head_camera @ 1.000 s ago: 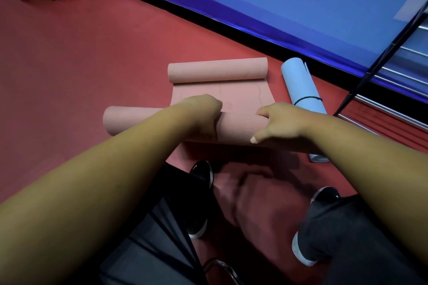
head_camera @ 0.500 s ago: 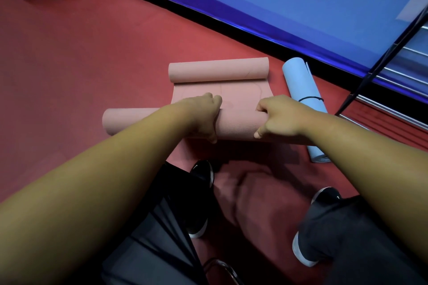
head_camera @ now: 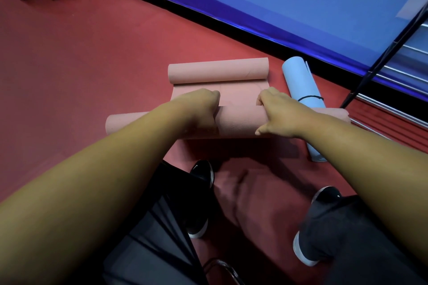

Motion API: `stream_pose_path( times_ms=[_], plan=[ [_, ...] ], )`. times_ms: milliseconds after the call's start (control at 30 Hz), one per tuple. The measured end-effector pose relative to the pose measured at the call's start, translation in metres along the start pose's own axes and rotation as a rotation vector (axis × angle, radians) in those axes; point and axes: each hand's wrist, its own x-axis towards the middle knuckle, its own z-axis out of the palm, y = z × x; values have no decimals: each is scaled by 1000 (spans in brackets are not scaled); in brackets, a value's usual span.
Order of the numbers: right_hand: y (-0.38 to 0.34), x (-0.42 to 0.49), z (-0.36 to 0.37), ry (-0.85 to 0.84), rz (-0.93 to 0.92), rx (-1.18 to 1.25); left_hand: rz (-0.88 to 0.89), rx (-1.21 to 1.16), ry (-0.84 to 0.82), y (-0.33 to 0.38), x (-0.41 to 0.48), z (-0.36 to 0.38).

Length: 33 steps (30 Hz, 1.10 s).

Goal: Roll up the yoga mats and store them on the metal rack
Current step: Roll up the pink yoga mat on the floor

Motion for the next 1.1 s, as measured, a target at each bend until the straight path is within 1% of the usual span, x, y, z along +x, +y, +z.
stream_pose_path(
  times_ms=[167,233,300,400,500,667,767,900,967,1033,1100],
  plan=[
    [3,3,-7,-58,13,49,22,-19,-63,-3,2,7],
    [3,3,-8,-82,28,73,26,58,-73,-5,3,8],
    [3,4,-7,-102,44,105,25,119,-58,-6,6,8],
    [4,3,-7,-141,45,116,18,85,-20,-9,9,6],
    [4,2,-6,-137,28,89,17,65,-31,-12,9,4],
    [-4,-2,7,-68,-15,-107,-15,15,-87,-15,10,-2],
    [-6,2,8,-19,16,-31,-12,51,-67,-13,9,1],
    [-4,4,2,-36,83,125,6,147,-38,-7,6,8],
    [-4,5,5,-59,100,147,5,209,-28,-4,6,11],
    [-3,6,6,-76,110,157,4,205,17,-5,9,15],
    [-3,6,4,-86,105,169,8,146,32,-8,10,14]
  ],
)
